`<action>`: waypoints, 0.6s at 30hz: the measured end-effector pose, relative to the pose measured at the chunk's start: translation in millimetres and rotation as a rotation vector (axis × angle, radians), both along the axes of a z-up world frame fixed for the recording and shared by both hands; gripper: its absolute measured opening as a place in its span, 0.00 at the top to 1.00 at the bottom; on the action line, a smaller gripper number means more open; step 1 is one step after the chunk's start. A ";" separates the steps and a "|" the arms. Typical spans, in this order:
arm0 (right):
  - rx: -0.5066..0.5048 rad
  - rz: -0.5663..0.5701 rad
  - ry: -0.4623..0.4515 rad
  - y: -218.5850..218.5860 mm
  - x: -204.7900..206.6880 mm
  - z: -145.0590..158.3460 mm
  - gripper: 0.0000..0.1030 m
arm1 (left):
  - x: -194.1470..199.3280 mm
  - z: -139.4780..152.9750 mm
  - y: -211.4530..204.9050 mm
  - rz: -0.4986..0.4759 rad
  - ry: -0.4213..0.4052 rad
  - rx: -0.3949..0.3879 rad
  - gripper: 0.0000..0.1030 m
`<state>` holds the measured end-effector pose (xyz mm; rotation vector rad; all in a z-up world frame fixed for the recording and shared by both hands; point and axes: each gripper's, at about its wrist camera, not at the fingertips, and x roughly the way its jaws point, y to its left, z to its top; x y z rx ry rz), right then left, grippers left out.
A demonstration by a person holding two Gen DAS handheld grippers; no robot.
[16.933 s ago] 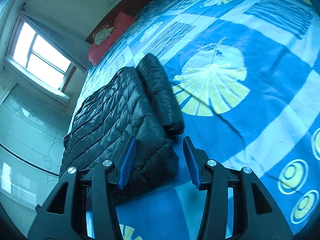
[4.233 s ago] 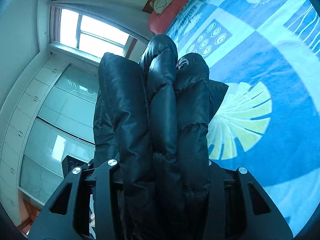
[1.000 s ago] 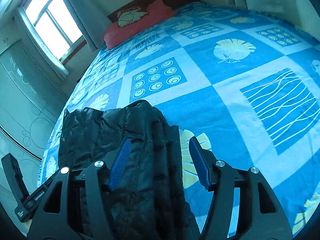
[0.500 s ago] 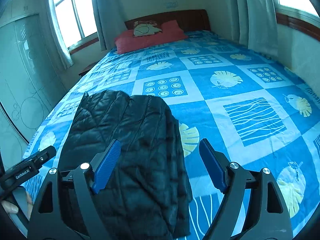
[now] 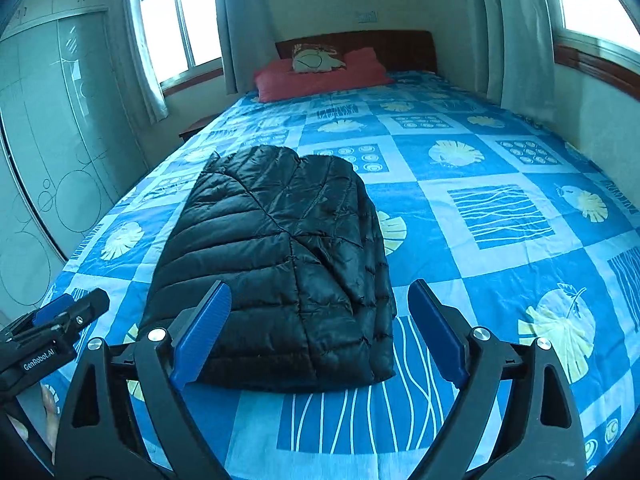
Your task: Fold large clothes
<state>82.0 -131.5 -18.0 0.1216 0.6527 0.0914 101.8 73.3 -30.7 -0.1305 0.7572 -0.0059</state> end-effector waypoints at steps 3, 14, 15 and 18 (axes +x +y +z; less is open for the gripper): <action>-0.035 0.000 -0.030 2.2 -11.4 9.4 0.11 | -8.2 6.2 -3.8 -0.009 -0.010 -0.002 0.17; -0.034 -0.012 -0.066 0.2 -26.8 22.7 0.10 | -25.0 21.0 -15.4 -0.016 -0.052 0.008 0.17; -0.032 -0.011 -0.066 0.4 -26.8 22.7 0.10 | -25.3 21.2 -15.6 -0.015 -0.053 0.009 0.17; -0.032 -0.009 -0.066 1.2 -27.7 23.2 0.10 | -25.9 21.0 -15.3 -0.011 -0.052 0.005 0.17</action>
